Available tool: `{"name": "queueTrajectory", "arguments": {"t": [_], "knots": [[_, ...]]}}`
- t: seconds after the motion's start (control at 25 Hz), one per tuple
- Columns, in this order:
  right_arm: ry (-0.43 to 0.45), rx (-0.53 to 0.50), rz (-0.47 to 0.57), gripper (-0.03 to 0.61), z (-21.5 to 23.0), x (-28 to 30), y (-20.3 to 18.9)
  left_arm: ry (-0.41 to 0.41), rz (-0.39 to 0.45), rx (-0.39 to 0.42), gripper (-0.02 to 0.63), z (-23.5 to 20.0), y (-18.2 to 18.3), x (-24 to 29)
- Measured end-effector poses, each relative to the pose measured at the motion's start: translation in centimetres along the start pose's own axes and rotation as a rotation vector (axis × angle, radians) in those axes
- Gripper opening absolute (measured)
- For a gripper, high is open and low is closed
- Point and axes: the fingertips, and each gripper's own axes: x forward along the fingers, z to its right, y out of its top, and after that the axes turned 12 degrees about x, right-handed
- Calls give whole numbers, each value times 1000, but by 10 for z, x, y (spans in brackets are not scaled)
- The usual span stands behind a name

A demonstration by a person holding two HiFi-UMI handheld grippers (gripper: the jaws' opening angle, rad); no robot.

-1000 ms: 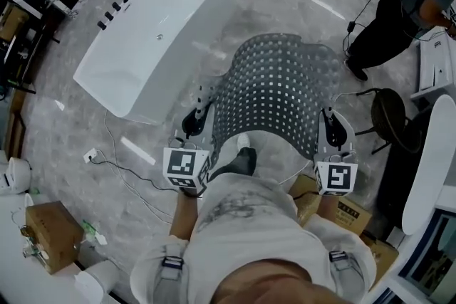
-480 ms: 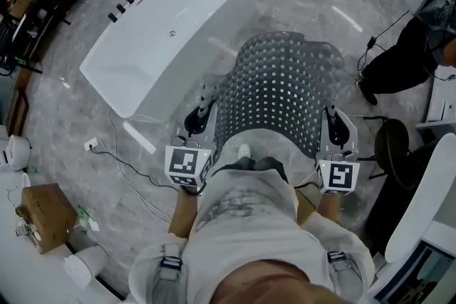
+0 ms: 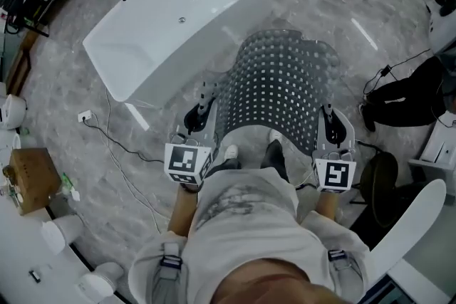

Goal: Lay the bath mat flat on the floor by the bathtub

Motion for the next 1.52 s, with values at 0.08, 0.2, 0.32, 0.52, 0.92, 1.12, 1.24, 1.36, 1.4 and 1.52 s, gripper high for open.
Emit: {"name": "queueTrajectory", "arguments": {"t": [0.08, 0.2, 0.32, 0.52, 0.92, 1.12, 1.24, 1.36, 1.4, 1.52], "knots": [[67, -3, 1, 46, 16, 7, 0, 45, -6, -14, 49, 15, 6, 8], [174, -33, -28, 46, 54, 29, 1, 117, -32, -42, 50, 43, 17, 37], [257, -50, -51, 46, 88, 53, 1, 182, -60, -73, 49, 59, 24, 63], [325, -79, -24, 46, 99, -27, 50, 269, -54, -106, 49, 113, 71, -13], [413, -131, -30, 46, 62, -45, 59, 390, -85, -116, 50, 124, 65, -63], [413, -150, -22, 46, 27, -11, 49, 413, -86, -146, 49, 90, 34, -61], [398, -159, -38, 46, 14, 4, 44, 415, -85, -163, 49, 72, 20, -60], [387, -158, -37, 46, 7, 19, 34, 413, -83, -189, 51, 60, 3, -58], [384, -158, -40, 46, 5, 23, 29, 413, -85, -194, 51, 57, -4, -57], [379, -186, -82, 46, 2, 34, 12, 418, -99, -207, 49, 51, -27, -56]]}}
